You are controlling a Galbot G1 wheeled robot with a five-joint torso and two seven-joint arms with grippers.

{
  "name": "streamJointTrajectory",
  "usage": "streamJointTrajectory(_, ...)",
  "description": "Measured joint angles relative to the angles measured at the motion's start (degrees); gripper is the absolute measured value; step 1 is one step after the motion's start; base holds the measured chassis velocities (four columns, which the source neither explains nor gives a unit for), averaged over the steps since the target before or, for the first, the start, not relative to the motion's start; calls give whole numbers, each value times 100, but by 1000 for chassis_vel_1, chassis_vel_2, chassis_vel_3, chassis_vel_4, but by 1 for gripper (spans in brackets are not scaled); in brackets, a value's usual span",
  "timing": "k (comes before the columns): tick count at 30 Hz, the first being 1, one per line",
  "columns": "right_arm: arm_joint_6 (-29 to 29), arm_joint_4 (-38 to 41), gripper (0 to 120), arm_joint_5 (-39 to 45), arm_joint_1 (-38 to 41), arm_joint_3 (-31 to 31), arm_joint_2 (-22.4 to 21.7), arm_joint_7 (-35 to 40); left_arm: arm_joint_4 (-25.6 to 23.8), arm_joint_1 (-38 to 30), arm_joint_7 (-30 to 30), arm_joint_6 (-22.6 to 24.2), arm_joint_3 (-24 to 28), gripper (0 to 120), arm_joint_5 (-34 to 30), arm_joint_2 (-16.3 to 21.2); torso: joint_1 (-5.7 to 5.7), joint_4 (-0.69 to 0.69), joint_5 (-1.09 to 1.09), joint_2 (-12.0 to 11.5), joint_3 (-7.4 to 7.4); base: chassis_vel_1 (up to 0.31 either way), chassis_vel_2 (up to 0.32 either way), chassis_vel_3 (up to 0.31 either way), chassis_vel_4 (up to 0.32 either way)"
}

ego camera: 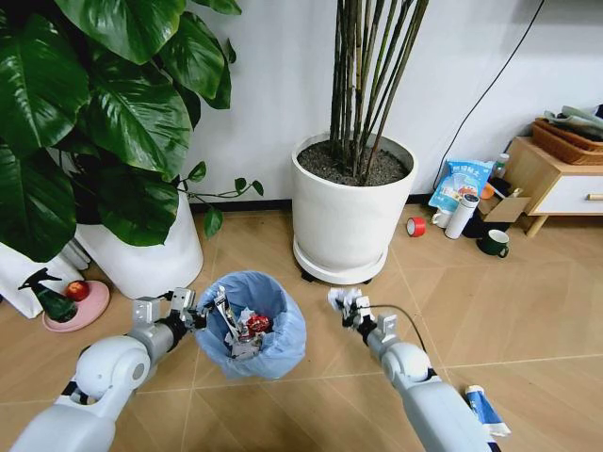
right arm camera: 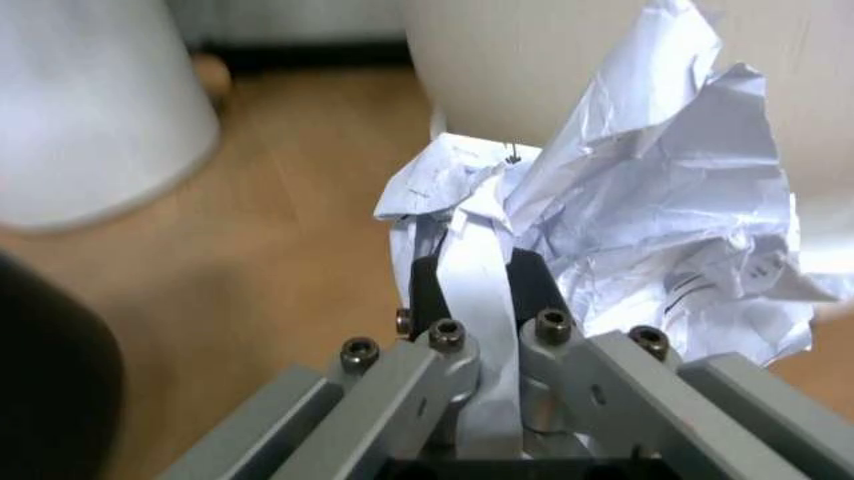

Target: Pick up the trash bin and place the garbage on the floor into it.

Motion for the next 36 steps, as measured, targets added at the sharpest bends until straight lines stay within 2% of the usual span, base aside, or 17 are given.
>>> streamJointTrajectory(2,-2,234,0,70,3,-22,-73,17,20,-12,10,0,17,0,5,9,0,0,0,0,0,0,0,0,0)
streamJointTrajectory(6,-121,1245,0,516,95,-181,-366,110,101,-114,62,3,83,0,-2,105,0,0,0,0,0,0,0,0,0)
streamJointTrajectory(7,-121,1245,0,516,95,-181,-366,110,101,-114,62,3,83,0,-2,105,0,0,0,0,0,0,0,0,0)
streamJointTrajectory(11,-249,2117,0,1041,383,-547,-788,164,227,-346,117,52,221,0,-28,211,0,1,0,0,0,0,0,0,0)
streamJointTrajectory(15,-377,2531,0,1441,712,-974,-1107,213,350,-612,127,128,353,0,-102,200,0,0,-2,0,0,0,0,0,0)
streamJointTrajectory(16,-377,2531,0,1441,712,-974,-1107,213,350,-612,127,128,353,0,-102,200,0,0,-2,0,0,0,0,0,0)
streamJointTrajectory(21,-530,2931,0,2183,1410,-1973,-1509,380,527,-975,111,225,553,0,-243,188,0,0,0,0,0,0,0,0,0)
streamJointTrajectory(27,-555,2966,0,2372,1733,-2614,-1568,433,611,-1101,98,242,656,0,-267,134,0,1,0,0,1,0,0,0,0)
streamJointTrajectory(30,-769,2974,0,2497,1773,-2905,-1615,366,629,-1131,94,243,679,0,-270,115,0,1,-1,0,1,0,0,0,0)
streamJointTrajectory(32,-817,2971,3,2501,1763,-2953,-1622,344,630,-1137,94,243,679,0,-272,115,0,1,-1,0,0,0,0,0,0)
streamJointTrajectory(35,-912,2868,18,2492,1702,-3006,-1608,353,630,-1146,94,243,676,0,-279,116,0,0,0,0,0,0,0,0,0)
streamJointTrajectory(36,-912,2868,18,2492,1702,-3006,-1608,353,630,-1146,94,243,676,0,-279,116,0,0,0,0,0,0,0,0,0)
